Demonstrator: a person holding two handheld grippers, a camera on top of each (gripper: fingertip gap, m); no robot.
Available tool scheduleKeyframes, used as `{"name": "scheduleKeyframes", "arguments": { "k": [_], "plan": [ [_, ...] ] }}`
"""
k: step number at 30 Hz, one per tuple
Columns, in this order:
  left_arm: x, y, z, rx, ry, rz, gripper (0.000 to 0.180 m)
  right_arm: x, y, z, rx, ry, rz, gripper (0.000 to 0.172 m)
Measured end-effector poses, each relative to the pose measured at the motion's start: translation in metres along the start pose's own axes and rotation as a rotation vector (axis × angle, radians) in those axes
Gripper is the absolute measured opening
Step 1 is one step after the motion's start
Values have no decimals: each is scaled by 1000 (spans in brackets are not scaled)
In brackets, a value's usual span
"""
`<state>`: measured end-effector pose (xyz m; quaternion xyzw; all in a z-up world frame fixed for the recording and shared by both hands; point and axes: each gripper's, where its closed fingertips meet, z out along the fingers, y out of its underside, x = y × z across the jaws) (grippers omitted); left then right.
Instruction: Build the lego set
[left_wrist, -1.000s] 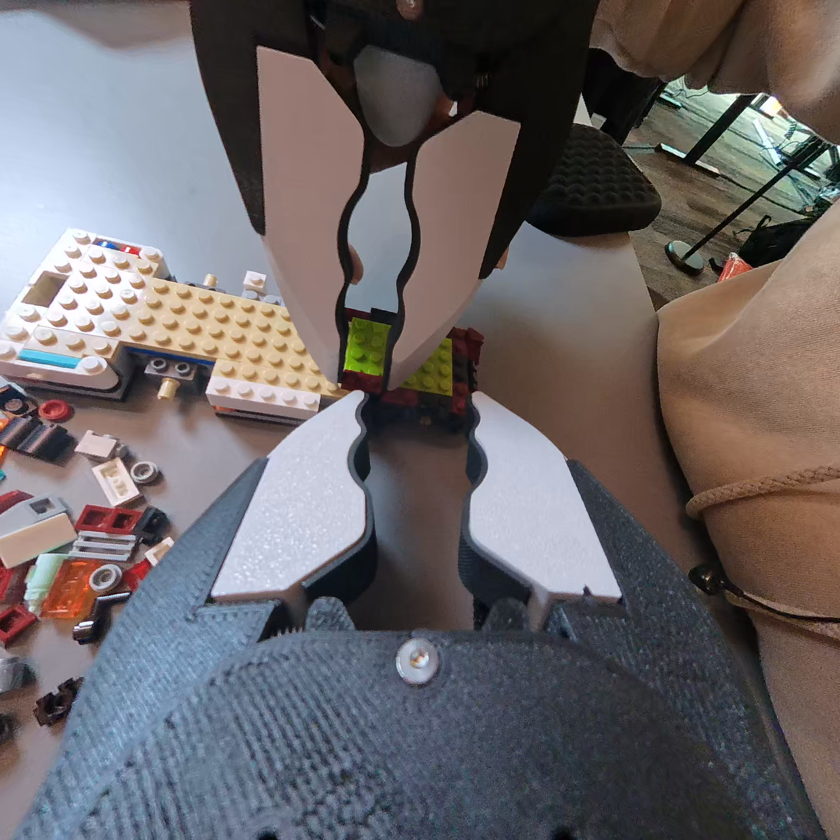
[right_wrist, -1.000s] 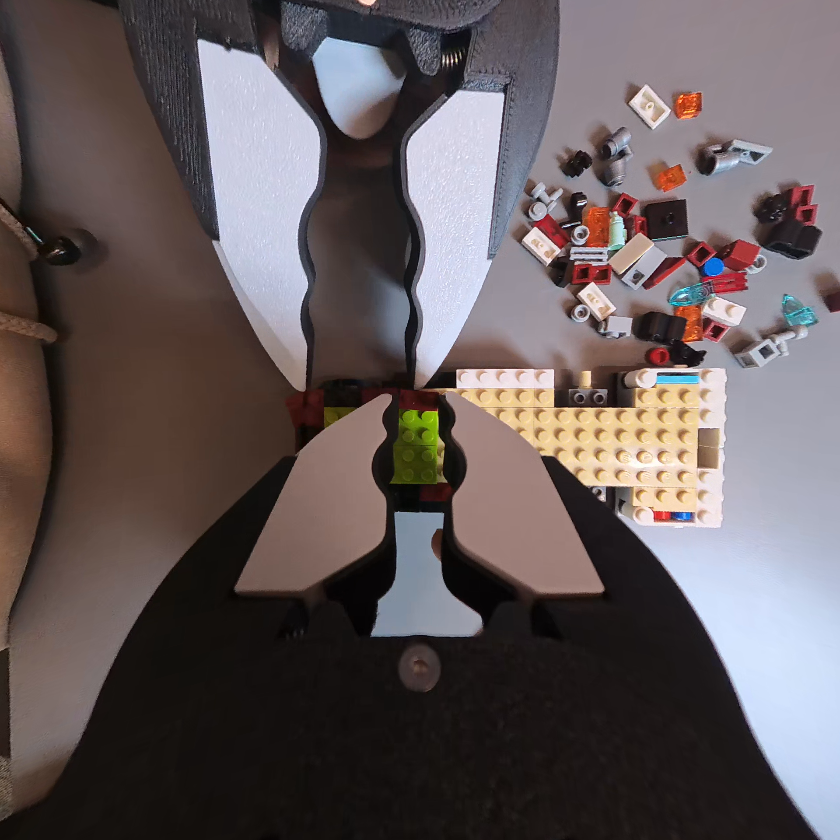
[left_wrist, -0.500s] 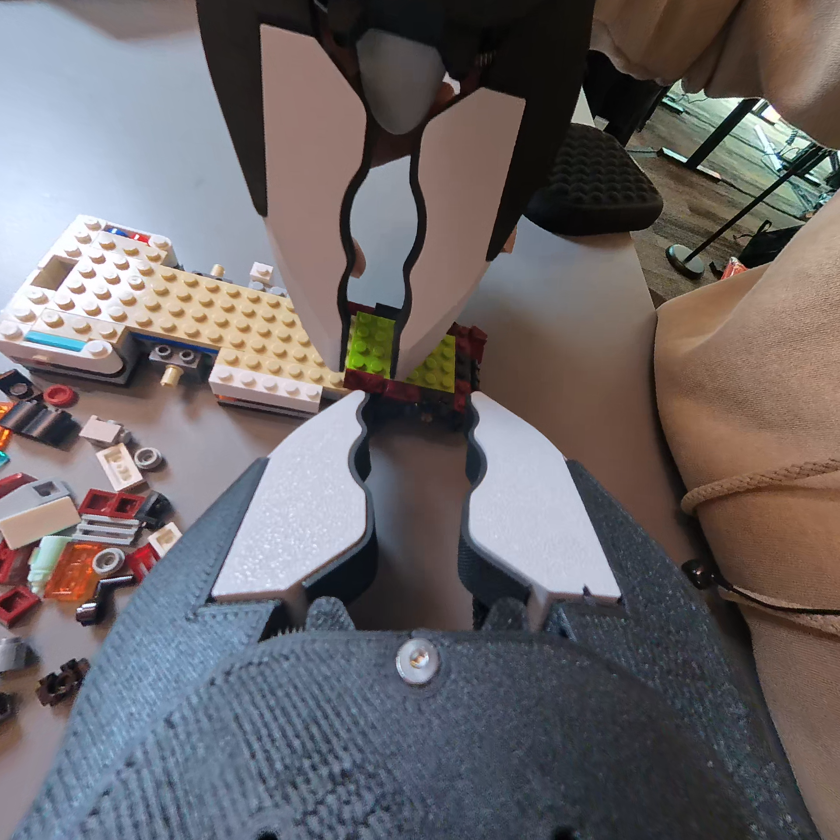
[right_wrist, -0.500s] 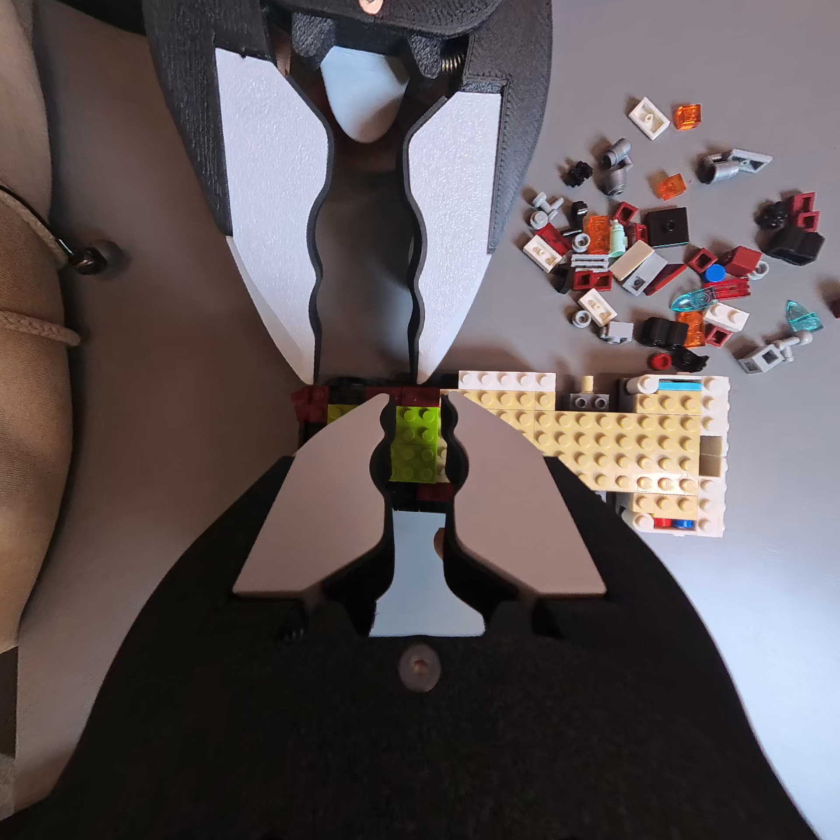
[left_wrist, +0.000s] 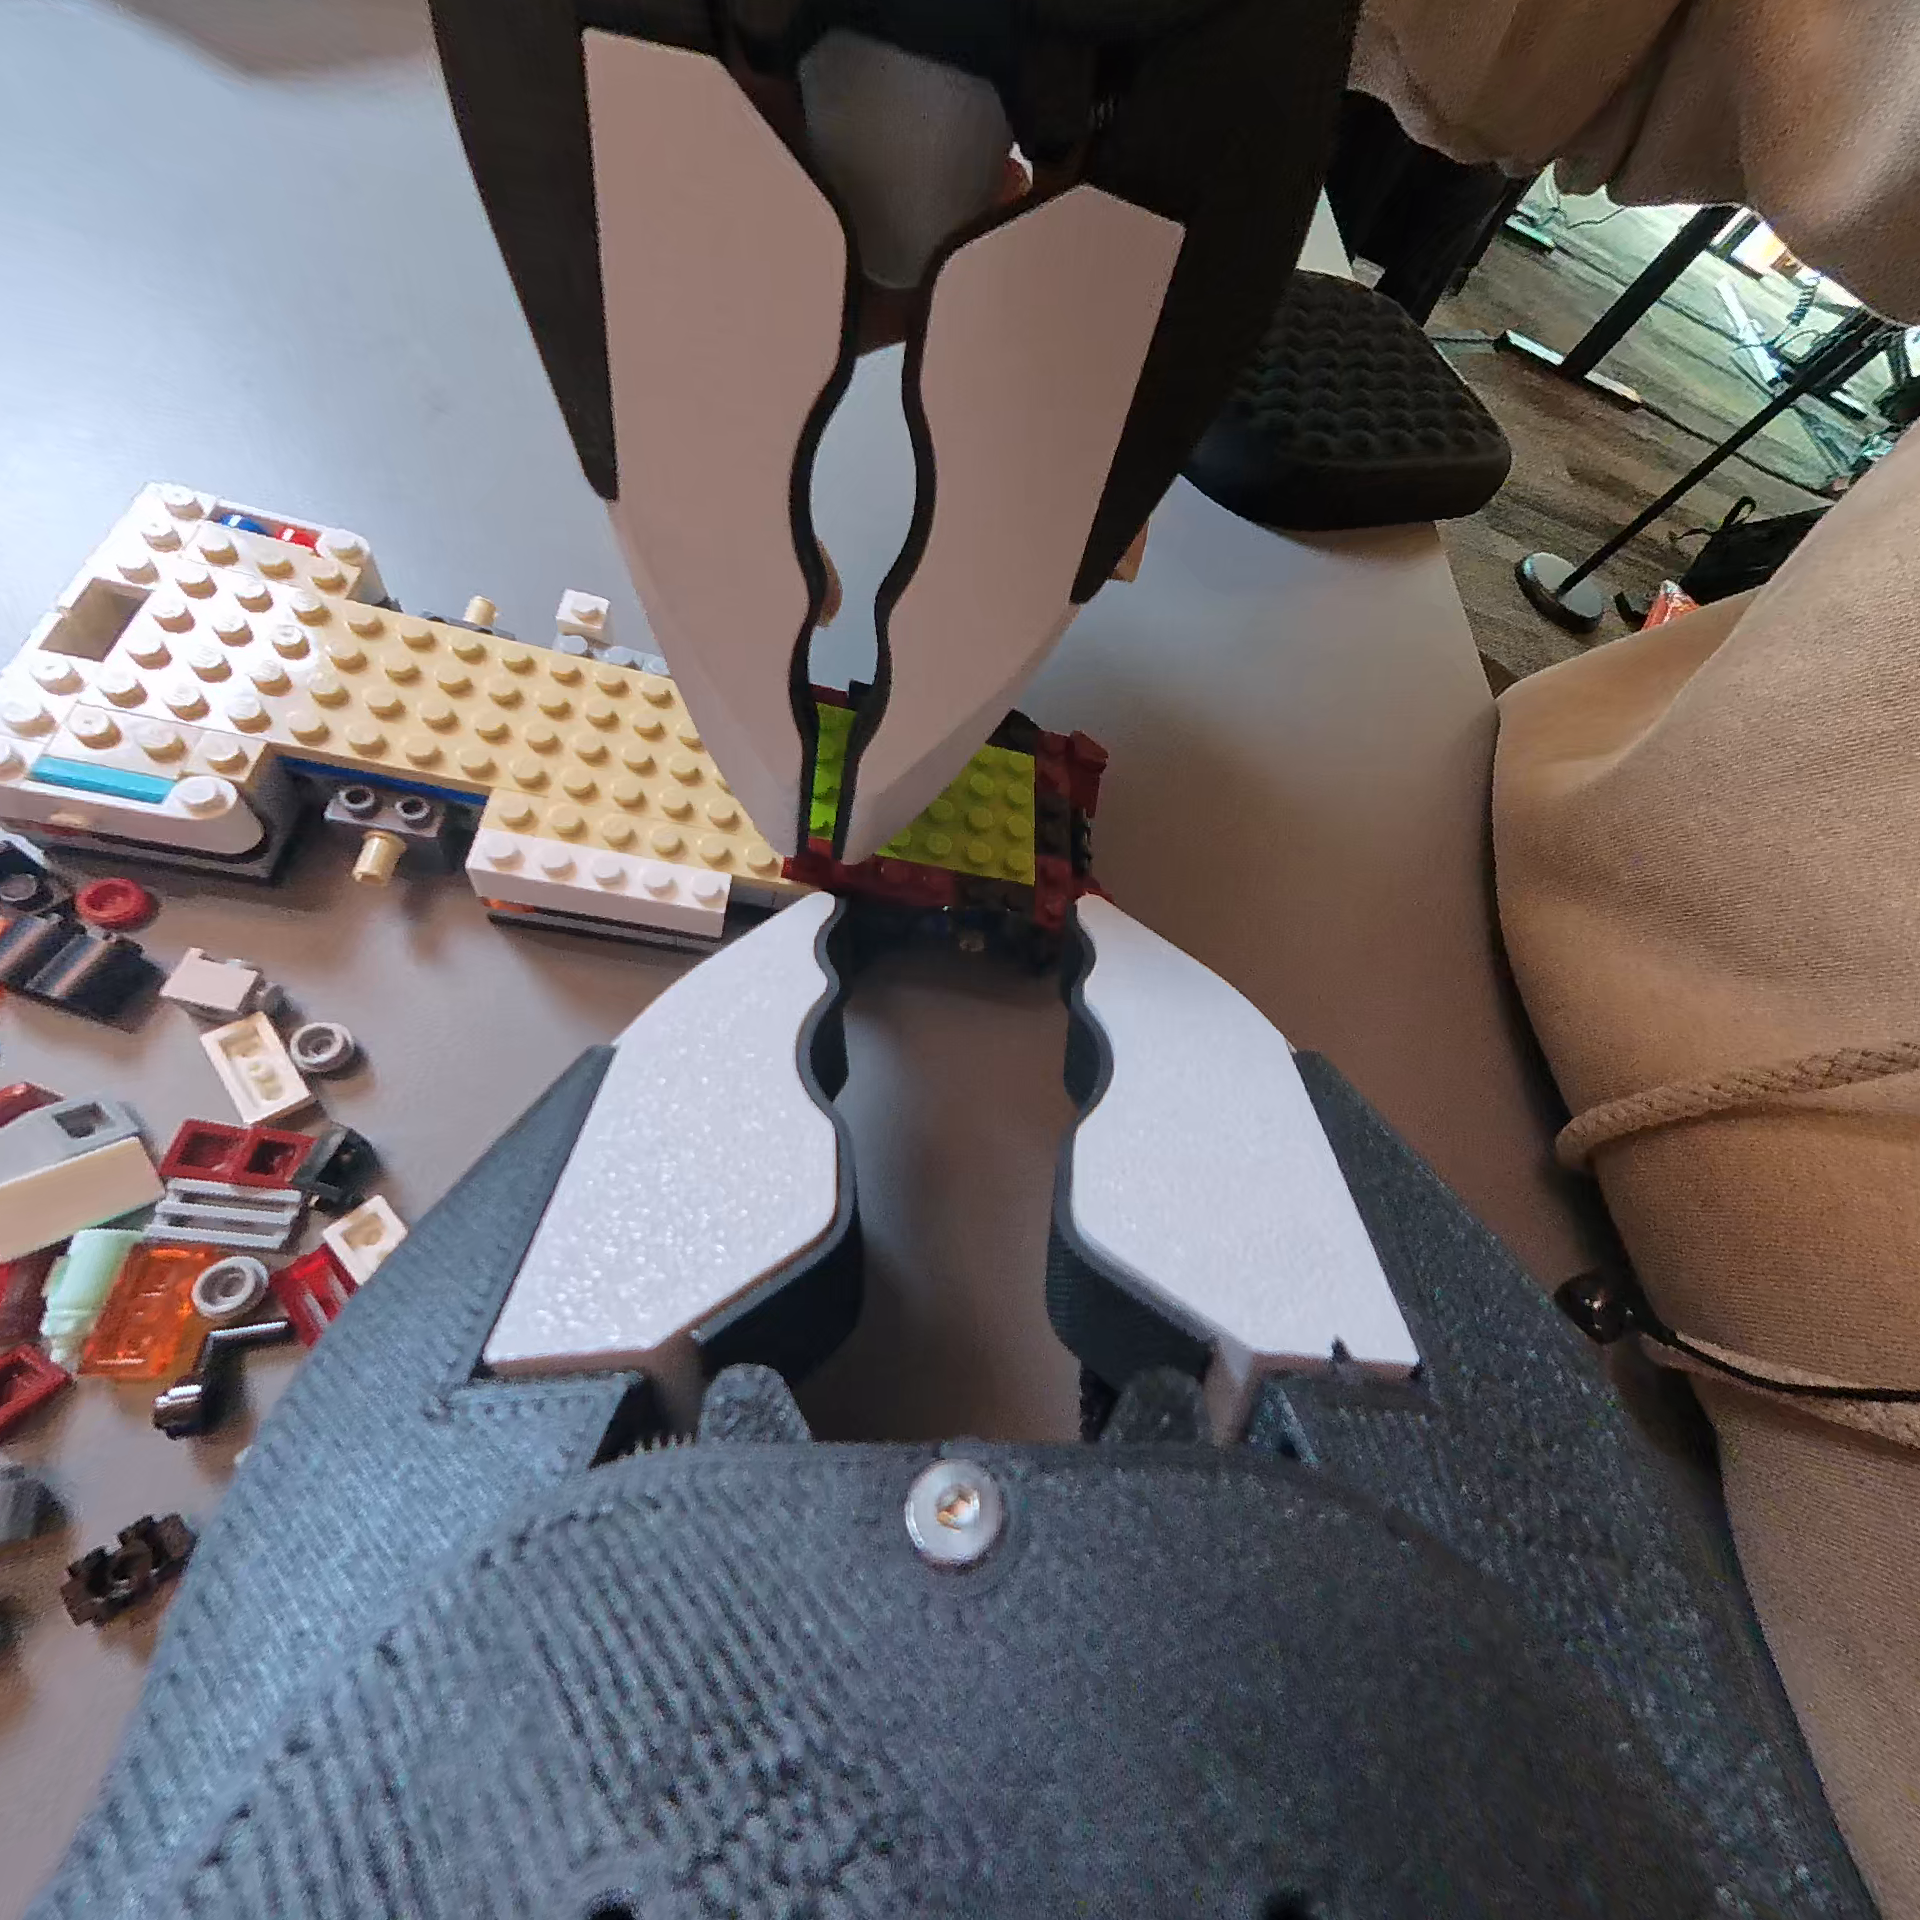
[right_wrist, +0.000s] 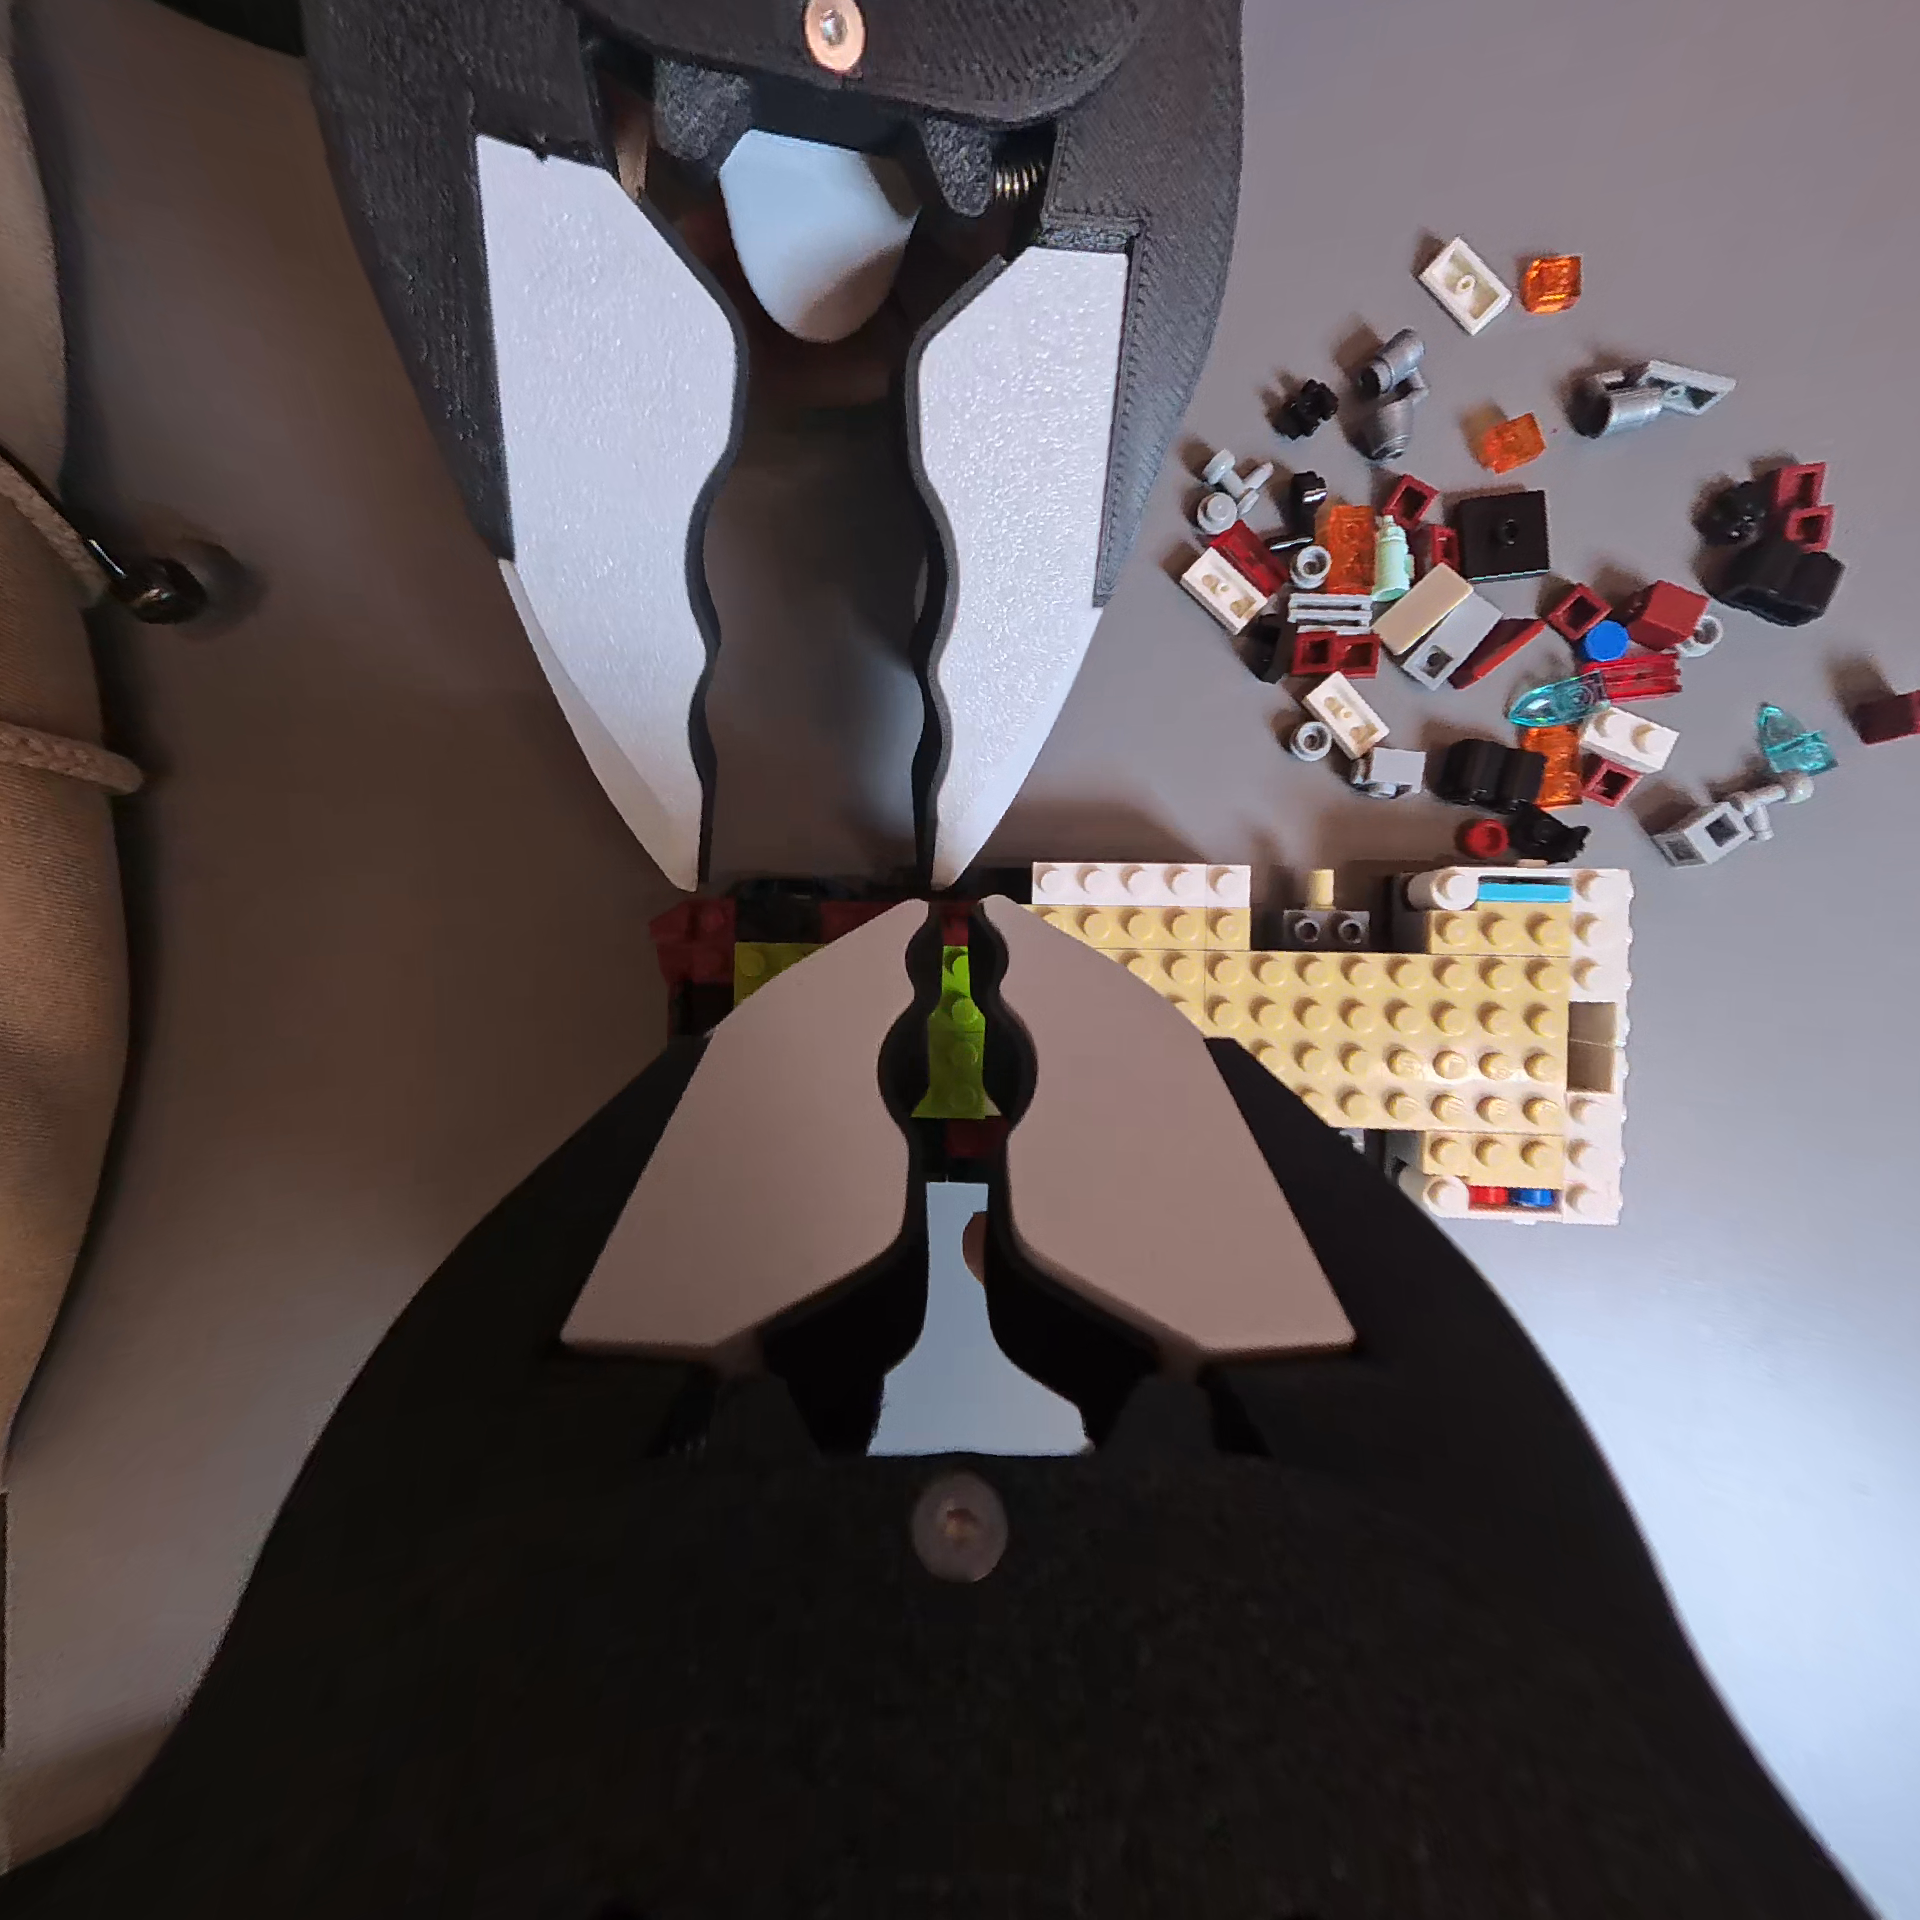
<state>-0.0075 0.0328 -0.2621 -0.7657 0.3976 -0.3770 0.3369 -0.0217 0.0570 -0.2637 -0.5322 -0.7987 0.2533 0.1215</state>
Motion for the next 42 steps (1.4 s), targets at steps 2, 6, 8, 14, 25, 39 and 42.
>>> {"name": "scheduleKeyframes", "arguments": {
  "k": [2,6,8,14,25,39,42],
  "plan": [
    [0,0,0,0,0,2,39,-1,0,0,-13,12,-24,1],
    [0,0,0,0,-1,4,39,-2,1,0,-40,58,-68,0],
    [0,0,0,-1,-2,6,39,-2,1,1,-60,74,-81,0],
    [0,0,1,0,-3,10,39,-3,3,2,-103,72,-76,1],
    [0,0,1,-1,-5,15,39,-2,2,2,-69,111,-32,0],
    [0,-3,-27,40,-154,71,42,-30,22,-28,186,330,221,61],
    [3,-1,-34,48,-203,94,42,-34,25,-25,231,429,346,62]
  ]
}}
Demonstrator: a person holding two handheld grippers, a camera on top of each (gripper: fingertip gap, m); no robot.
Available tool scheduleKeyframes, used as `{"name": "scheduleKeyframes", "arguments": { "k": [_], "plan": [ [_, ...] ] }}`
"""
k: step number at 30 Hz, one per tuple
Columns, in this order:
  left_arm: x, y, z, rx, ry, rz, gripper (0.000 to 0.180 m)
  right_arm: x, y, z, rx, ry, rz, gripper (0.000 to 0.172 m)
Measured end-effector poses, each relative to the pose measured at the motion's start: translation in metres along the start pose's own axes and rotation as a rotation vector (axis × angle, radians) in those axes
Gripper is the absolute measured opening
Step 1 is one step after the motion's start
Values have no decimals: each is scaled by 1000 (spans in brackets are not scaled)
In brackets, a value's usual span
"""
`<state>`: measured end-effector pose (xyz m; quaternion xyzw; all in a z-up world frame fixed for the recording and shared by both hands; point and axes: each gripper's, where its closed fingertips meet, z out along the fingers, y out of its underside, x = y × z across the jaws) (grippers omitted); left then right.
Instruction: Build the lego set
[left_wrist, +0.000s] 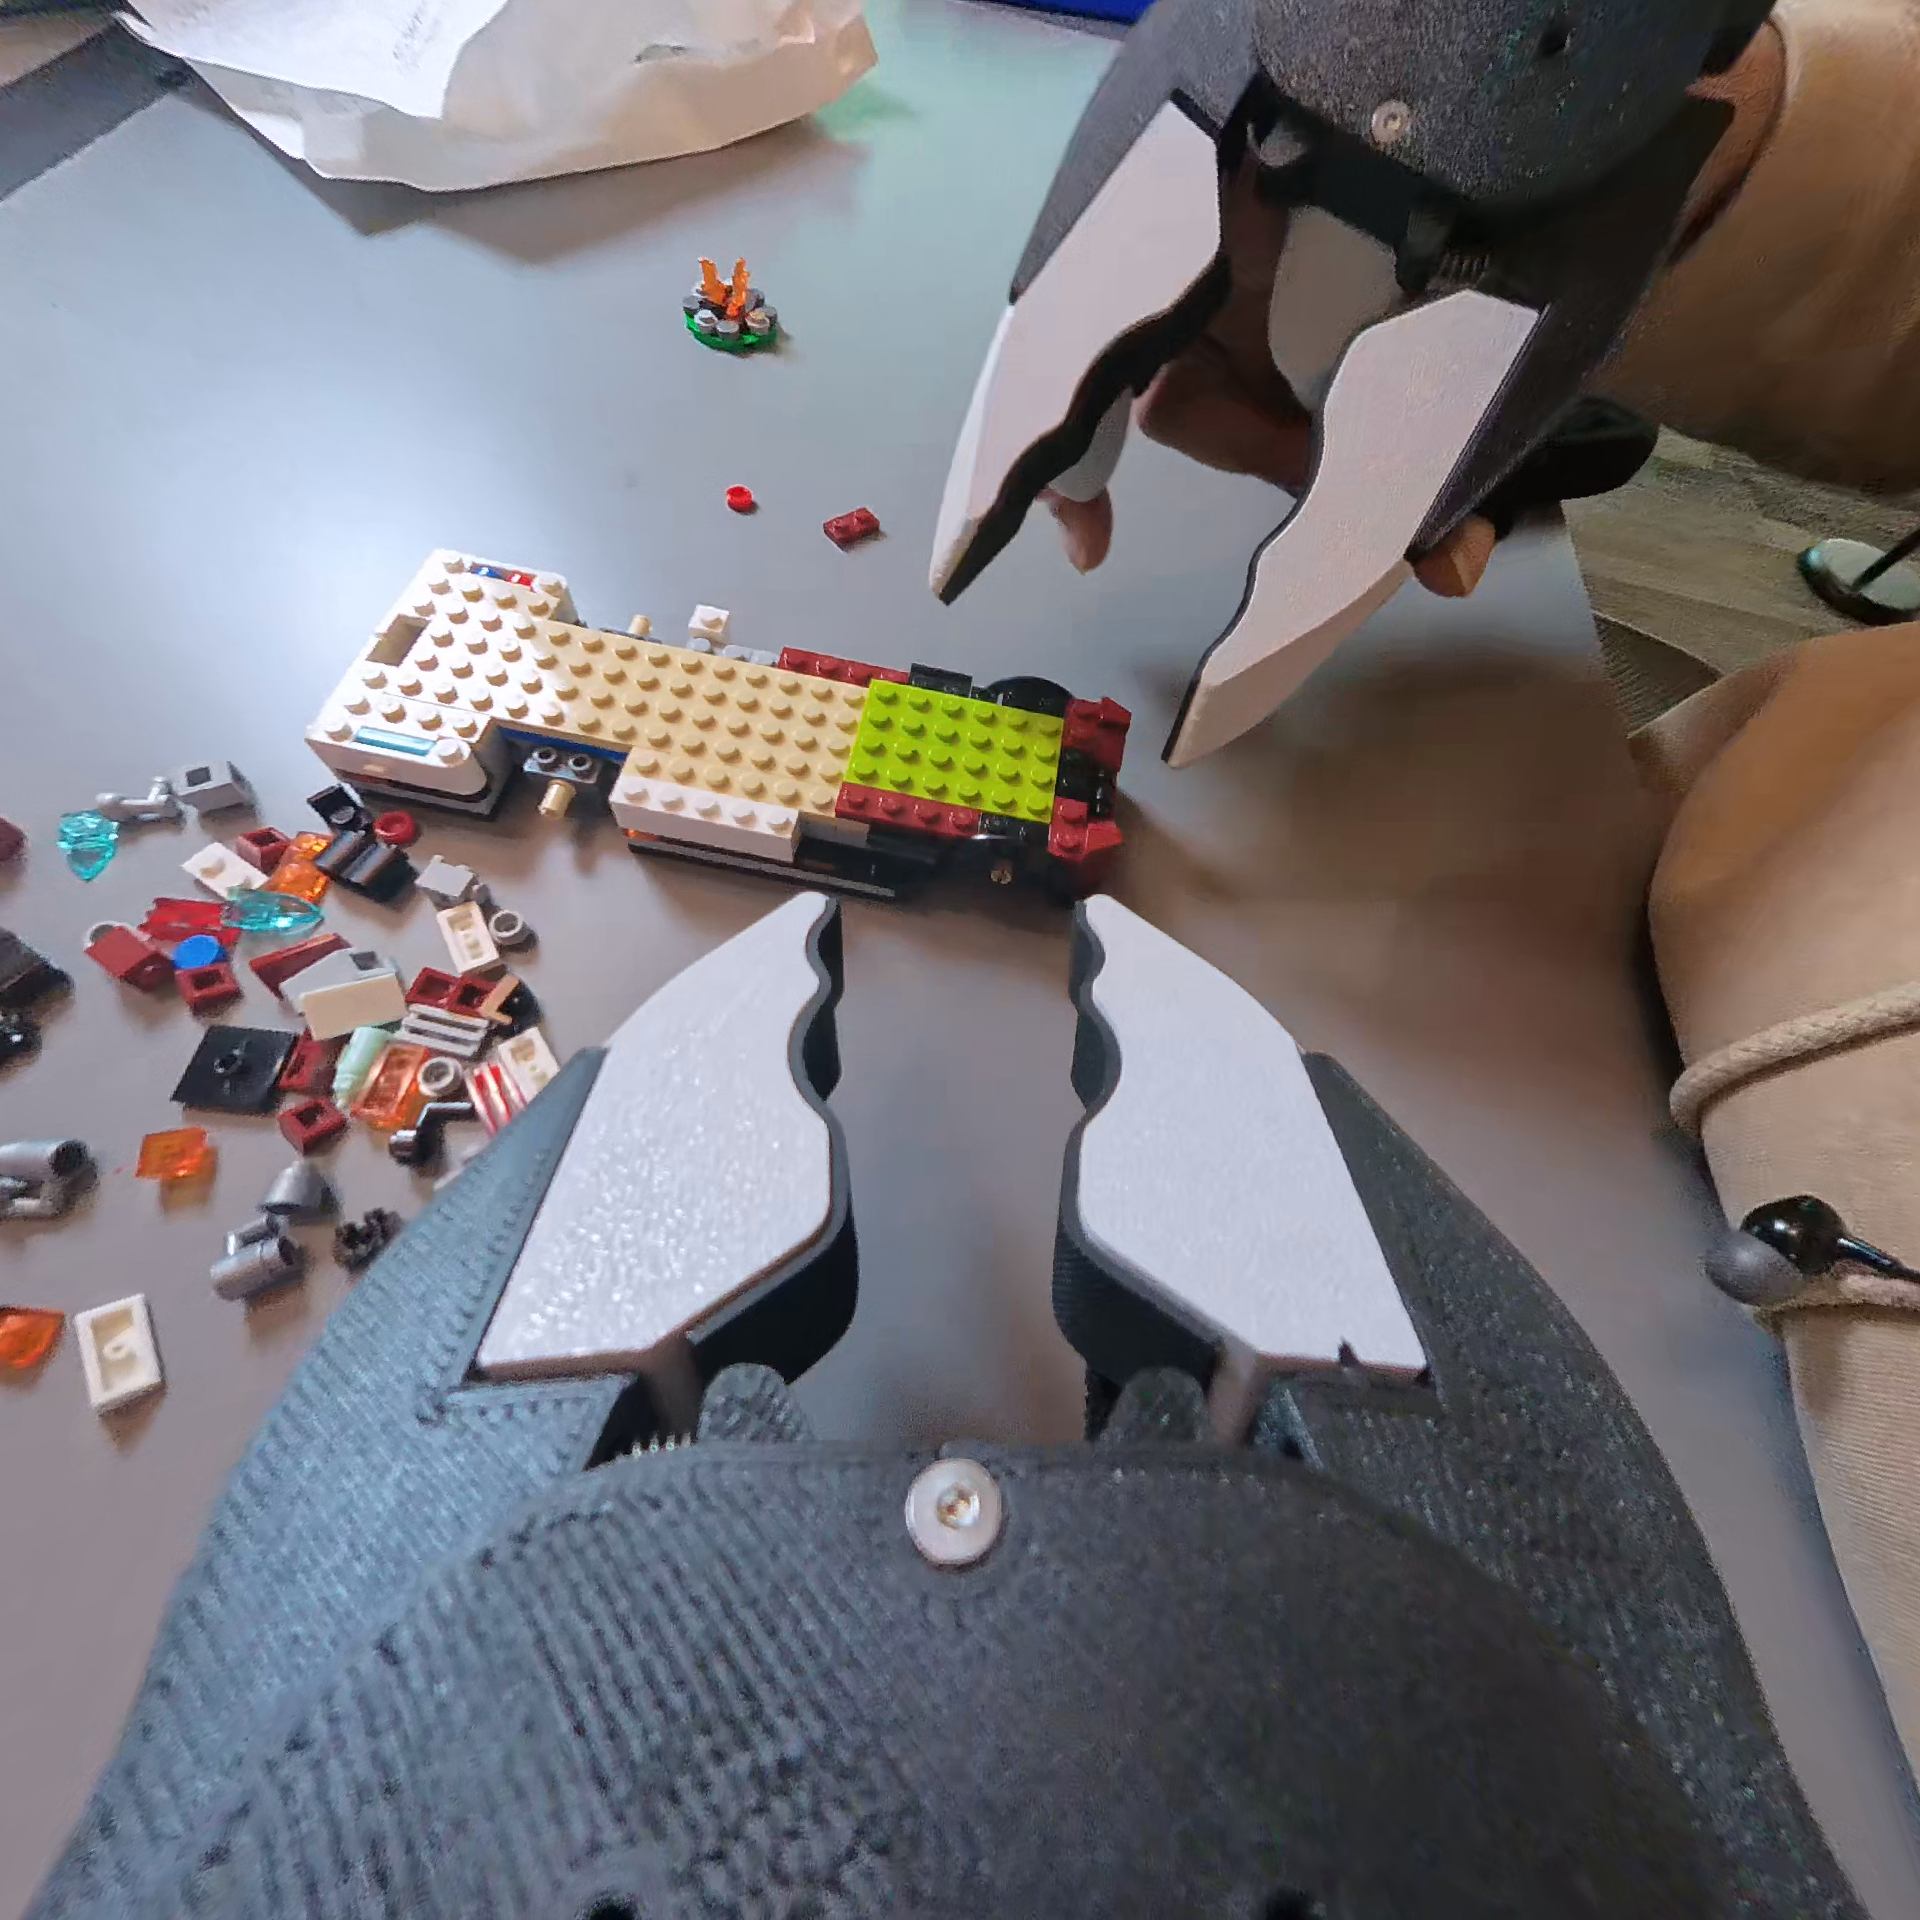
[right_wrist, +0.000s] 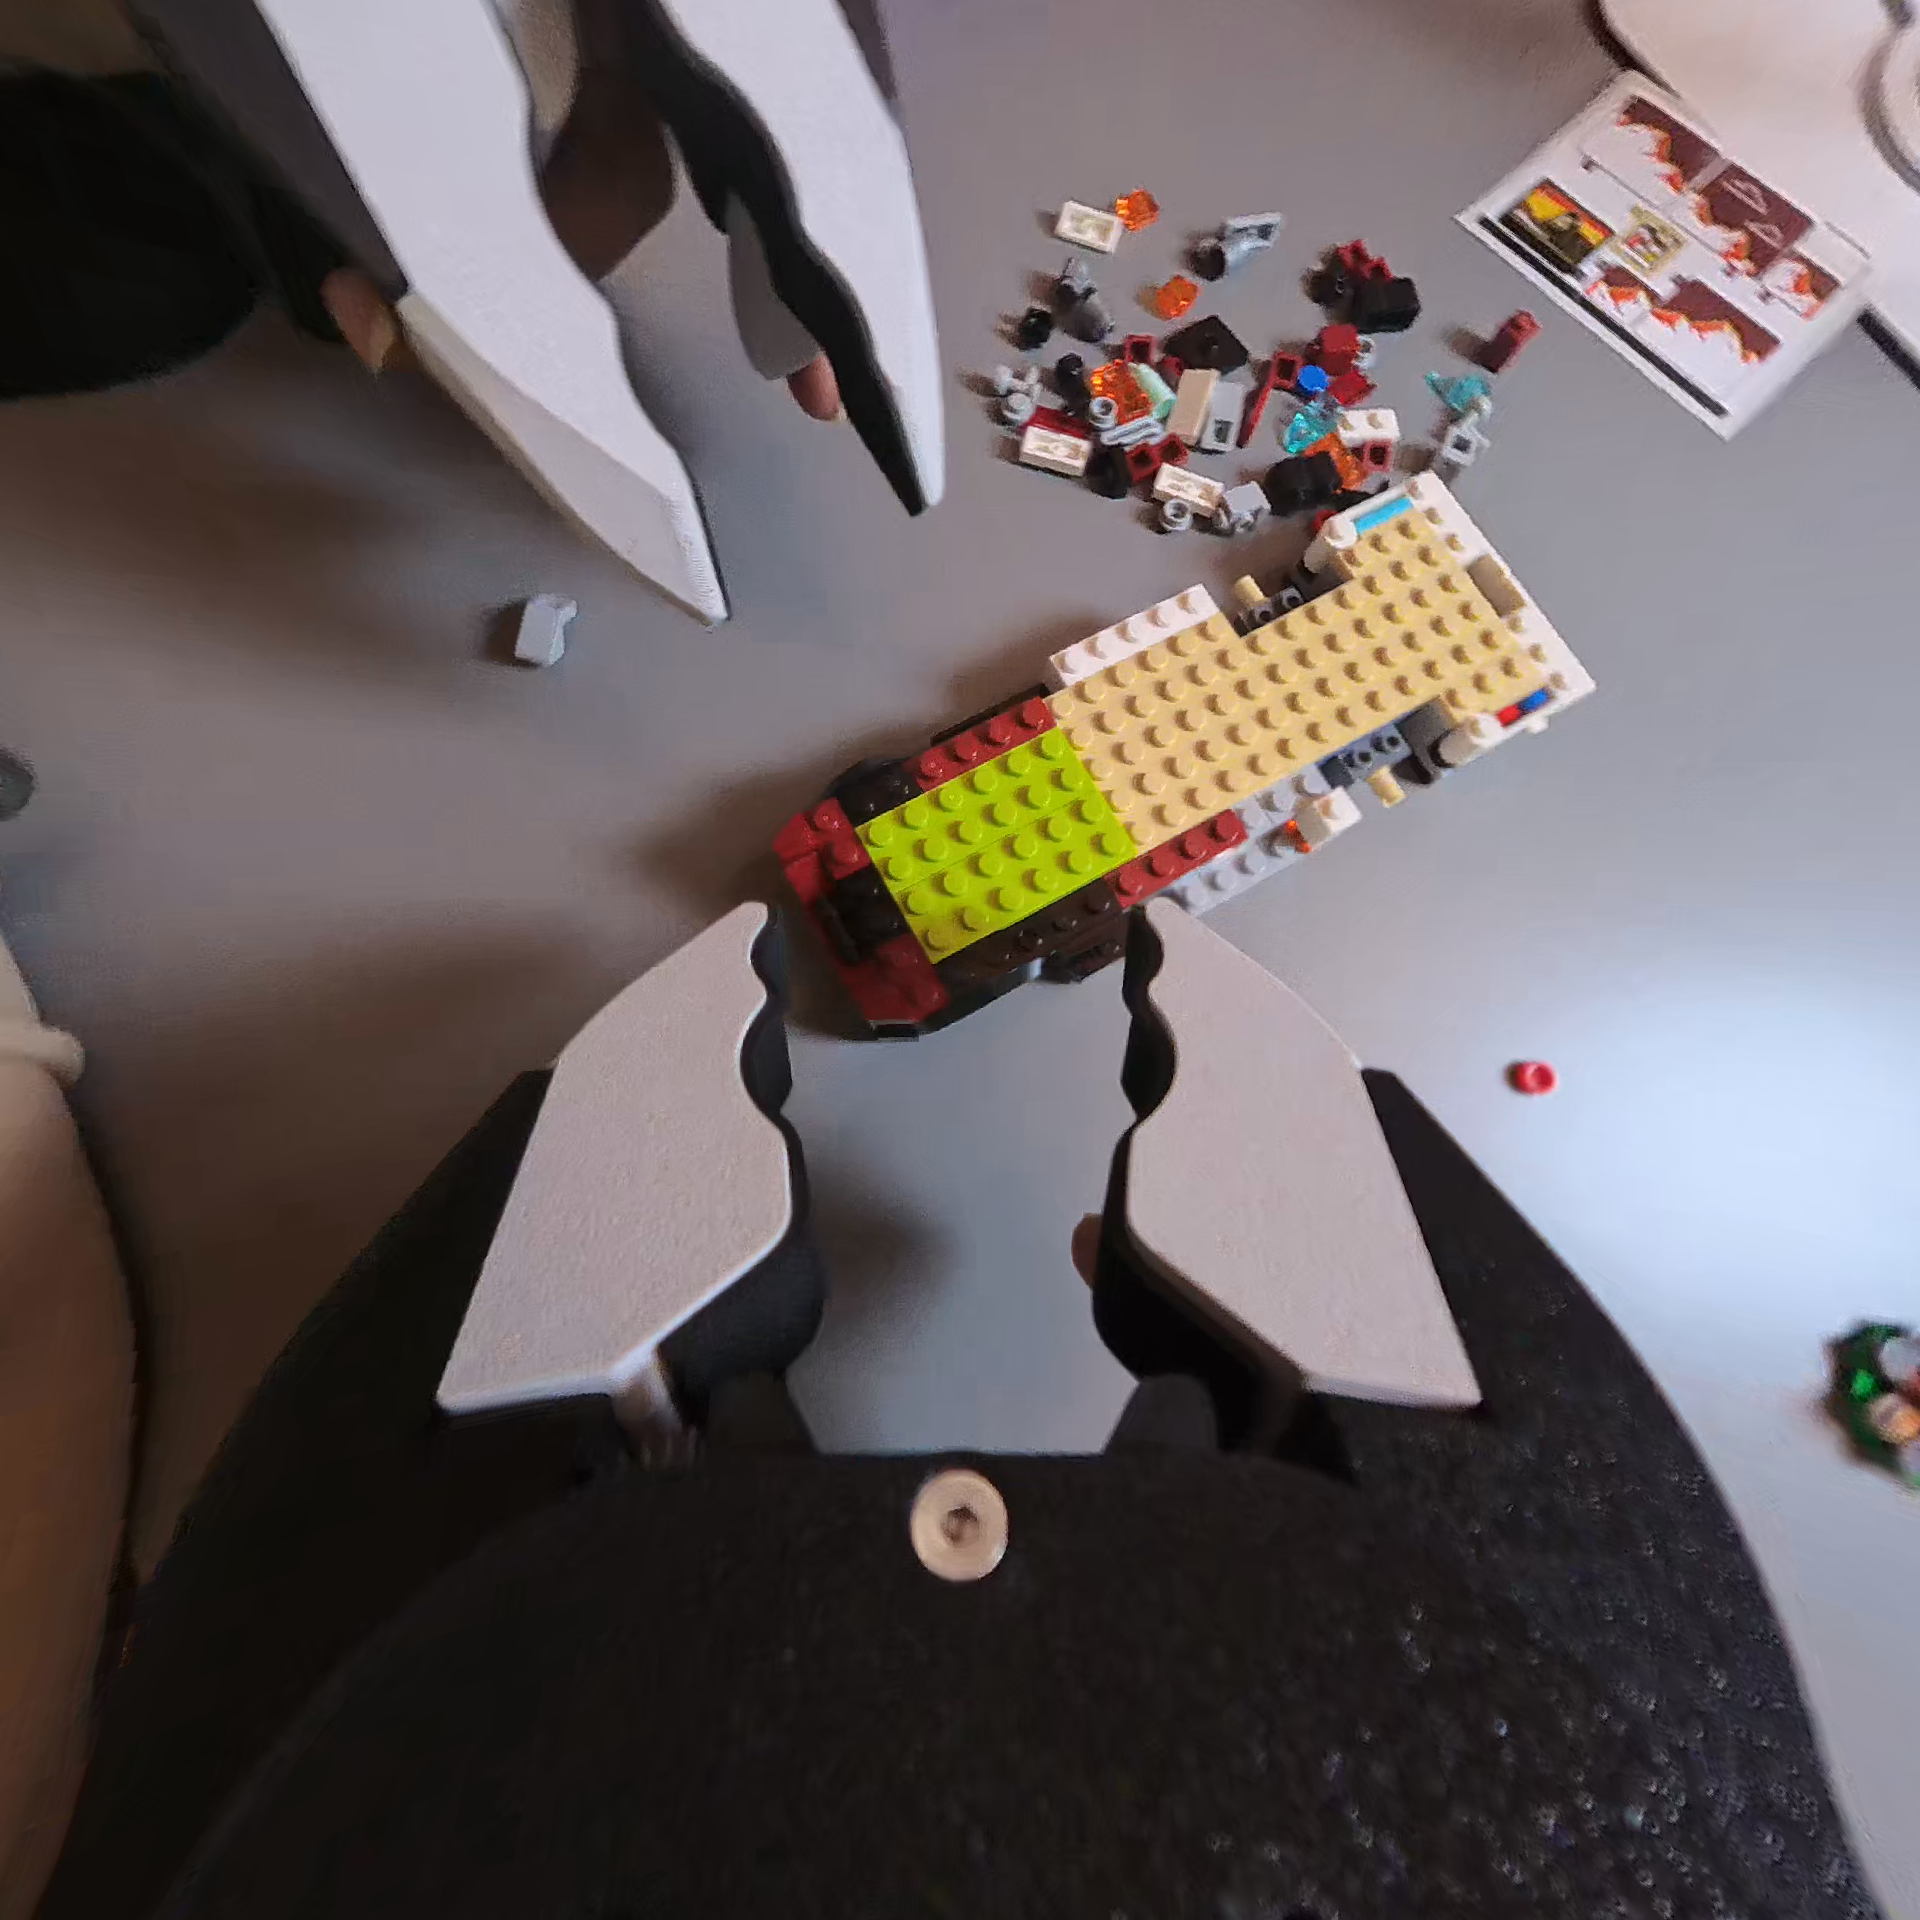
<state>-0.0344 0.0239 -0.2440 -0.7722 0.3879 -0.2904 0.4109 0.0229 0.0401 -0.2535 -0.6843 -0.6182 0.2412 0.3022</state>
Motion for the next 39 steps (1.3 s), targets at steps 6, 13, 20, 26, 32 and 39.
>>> {"name": "scheduleKeyframes", "arguments": {
  "k": [6,13,20,26,32,39],
  "plan": [
    [5,10,-14,16,-74,7,39,-13,10,11,11,213,197,79],
    [14,12,-13,5,-71,61,40,-13,2,22,28,336,285,83],
    [16,17,-10,-17,-70,88,40,-8,3,26,10,375,286,77],
    [14,18,-10,-17,-73,81,40,-6,4,25,0,375,281,74],
    [14,19,-9,-20,-70,78,40,-4,4,24,8,371,286,71],
    [14,19,-9,-21,-69,76,40,-5,4,24,2,368,289,73]
  ]
}}
